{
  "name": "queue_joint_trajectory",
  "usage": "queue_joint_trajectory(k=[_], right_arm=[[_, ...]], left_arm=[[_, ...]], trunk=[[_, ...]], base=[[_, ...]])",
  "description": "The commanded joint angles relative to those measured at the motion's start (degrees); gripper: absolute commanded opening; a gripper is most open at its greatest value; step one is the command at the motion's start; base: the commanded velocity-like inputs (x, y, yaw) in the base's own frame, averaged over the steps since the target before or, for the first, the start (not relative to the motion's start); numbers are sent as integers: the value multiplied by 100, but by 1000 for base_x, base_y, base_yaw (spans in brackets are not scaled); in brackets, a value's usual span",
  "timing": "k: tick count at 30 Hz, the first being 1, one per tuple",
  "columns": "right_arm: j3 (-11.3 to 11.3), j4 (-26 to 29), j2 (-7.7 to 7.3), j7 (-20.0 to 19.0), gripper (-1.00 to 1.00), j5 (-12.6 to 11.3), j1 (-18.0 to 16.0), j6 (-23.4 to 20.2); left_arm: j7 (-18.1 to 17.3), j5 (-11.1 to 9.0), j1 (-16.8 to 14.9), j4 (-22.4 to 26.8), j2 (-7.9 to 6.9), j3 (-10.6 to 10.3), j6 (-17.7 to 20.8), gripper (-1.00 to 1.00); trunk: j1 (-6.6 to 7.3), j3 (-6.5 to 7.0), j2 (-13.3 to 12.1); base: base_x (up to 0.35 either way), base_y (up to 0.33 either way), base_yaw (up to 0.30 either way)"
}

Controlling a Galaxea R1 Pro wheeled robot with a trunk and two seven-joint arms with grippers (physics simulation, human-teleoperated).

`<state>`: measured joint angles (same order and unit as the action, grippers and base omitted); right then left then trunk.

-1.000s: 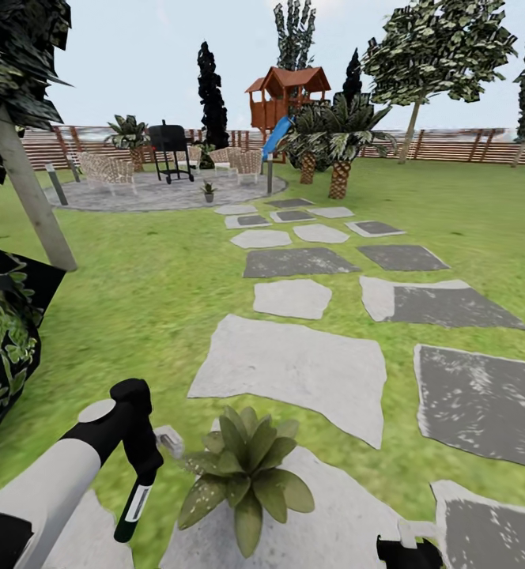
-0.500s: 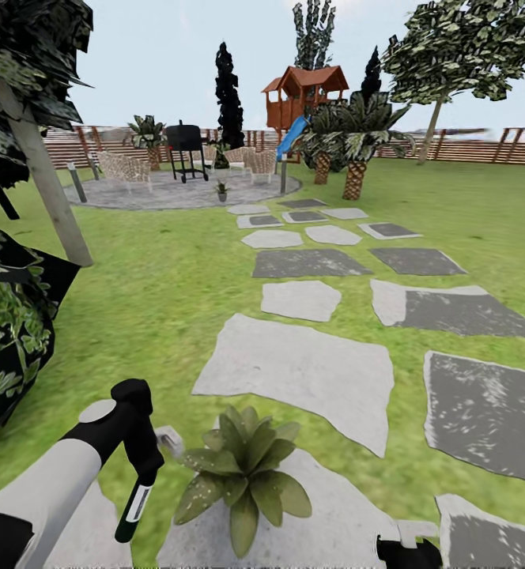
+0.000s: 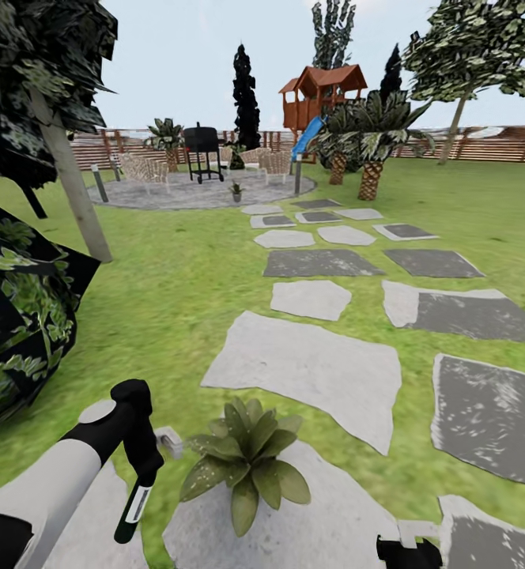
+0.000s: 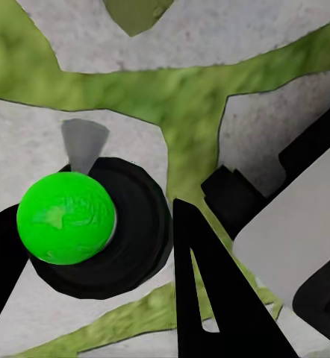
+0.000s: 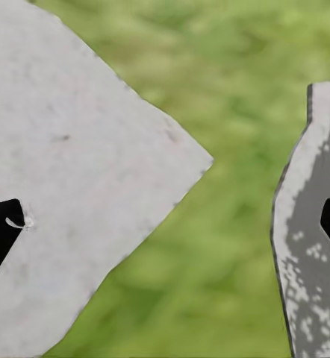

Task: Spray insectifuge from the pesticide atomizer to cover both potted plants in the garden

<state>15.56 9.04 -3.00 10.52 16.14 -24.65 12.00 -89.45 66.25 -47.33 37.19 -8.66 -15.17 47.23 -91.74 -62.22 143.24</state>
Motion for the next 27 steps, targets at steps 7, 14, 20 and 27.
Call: queue_joint_trajectory(k=[7, 14, 20, 27], right_arm=[[44, -9, 2, 5, 100, 64, -4, 21], [44, -9, 2, 2, 100, 64, -4, 17], [44, -14, 3, 2, 100, 64, -4, 17], [41, -17, 18, 2, 100, 64, -4, 22]], left_arm=[[-55, 37, -20, 9, -13, 17, 85, -100], [-55, 37, -24, 16, -26, 40, 101, -100], [-55, 24, -14, 9, -22, 88, 107, -100], [-55, -7, -5, 7, -13, 94, 113, -100]], trunk=[[1, -18, 2], [1, -19, 2], [1, -19, 2], [1, -19, 2]], base=[[74, -107, 170], [-19, -236, 9], [-257, -189, 54], [-156, -206, 260]])
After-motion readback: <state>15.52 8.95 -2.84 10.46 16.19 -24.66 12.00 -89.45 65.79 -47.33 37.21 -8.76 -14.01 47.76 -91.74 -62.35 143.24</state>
